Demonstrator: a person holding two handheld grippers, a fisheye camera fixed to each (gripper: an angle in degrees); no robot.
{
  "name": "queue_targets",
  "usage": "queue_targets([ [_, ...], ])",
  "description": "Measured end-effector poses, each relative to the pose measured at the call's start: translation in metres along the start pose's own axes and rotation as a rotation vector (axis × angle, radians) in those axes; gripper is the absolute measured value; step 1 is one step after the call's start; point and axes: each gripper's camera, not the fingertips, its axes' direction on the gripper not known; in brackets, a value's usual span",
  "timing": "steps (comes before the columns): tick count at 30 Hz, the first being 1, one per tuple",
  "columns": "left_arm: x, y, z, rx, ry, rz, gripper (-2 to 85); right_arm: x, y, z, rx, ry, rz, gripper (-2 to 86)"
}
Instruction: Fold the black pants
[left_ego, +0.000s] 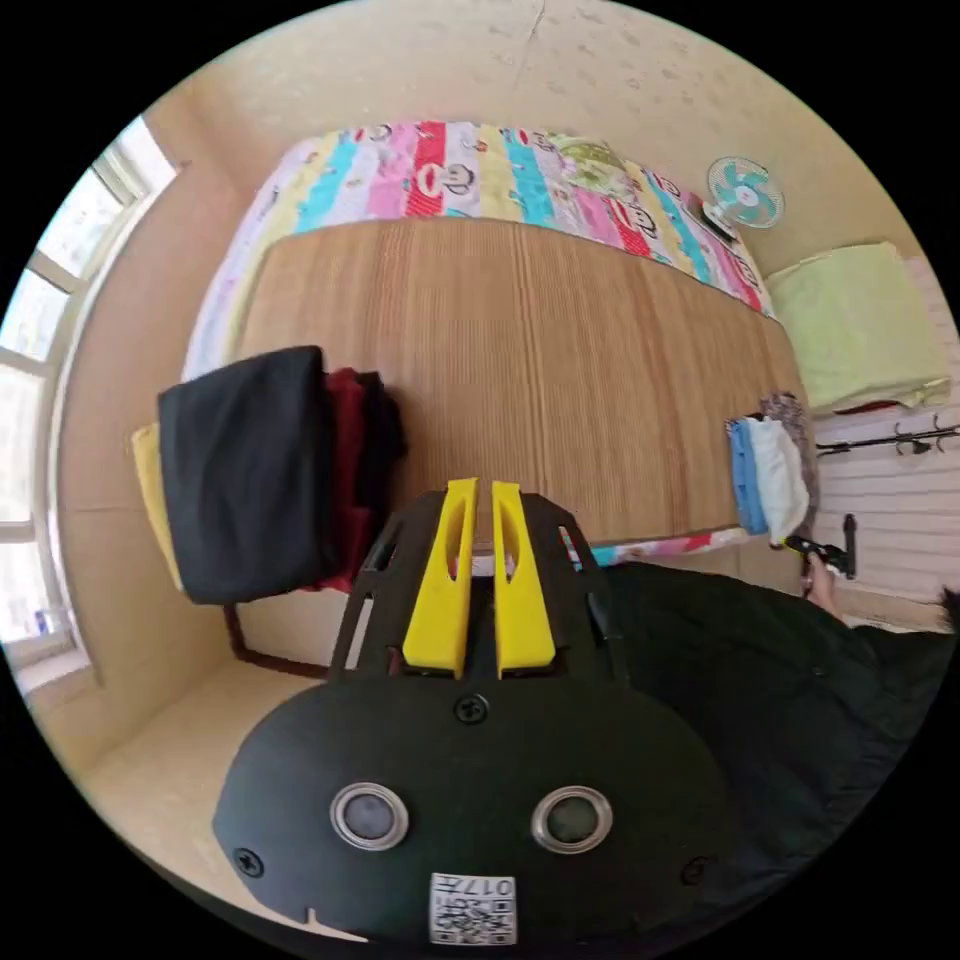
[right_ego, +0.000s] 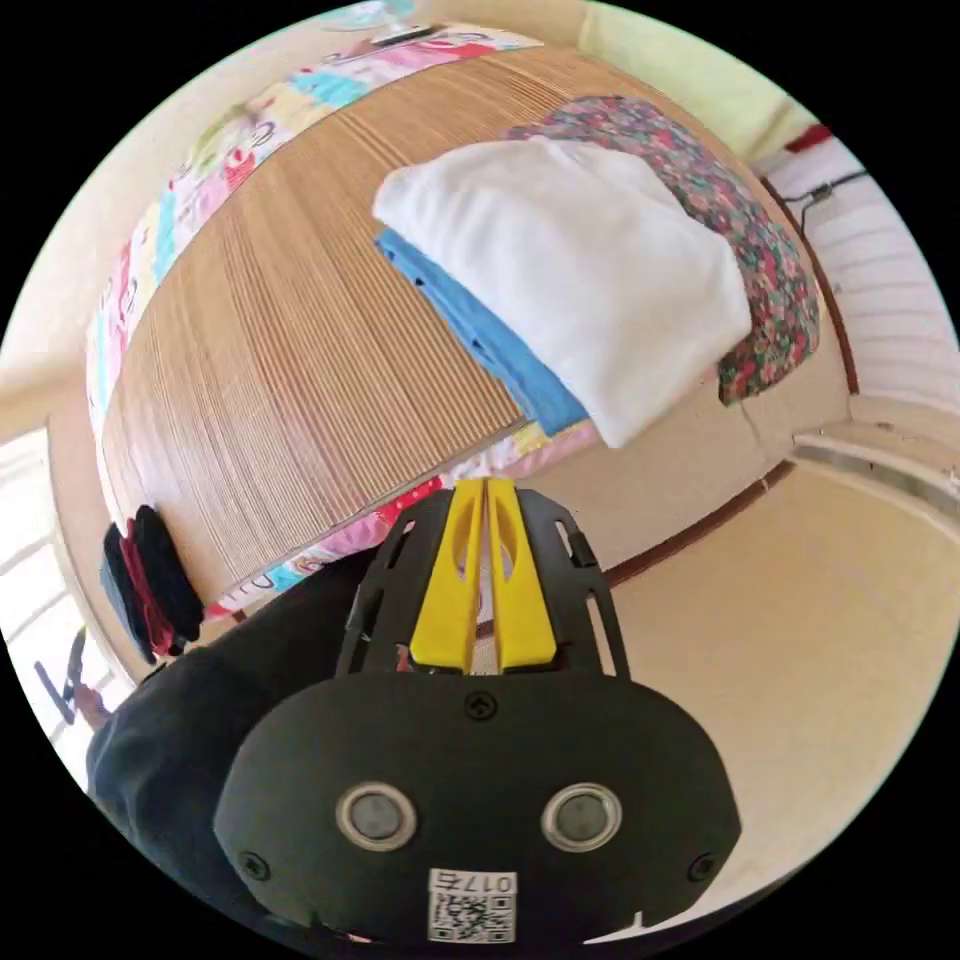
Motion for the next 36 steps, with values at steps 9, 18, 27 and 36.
queue_targets([
  [9, -0.220, 0.116, -0.059, 0.431, -0.039, -0.548, 4.5, -0.257, 0.086, -0.206, 1.130, -0.241, -0.220, 0.4],
  [18, -0.347, 0.137, 0.089, 0.050, 0.210, -0.519, 10.8, -0.278, 0.118, -0.124, 0.779, -1.365, -0.551, 0.4],
  [27, -0.397, 0.194, 0.119, 0.227, 0.754, -0.655, 0.6, -0.293, 0.165, -0.047, 0.629, -1.523, -0.488, 0.5],
  [36, -0.205, 0.089, 0.031, 0.463, 1.259, 0.028, -0.3, -0.341, 0.194, -0.003, 0.626, -1.370, -0.649, 0.4],
])
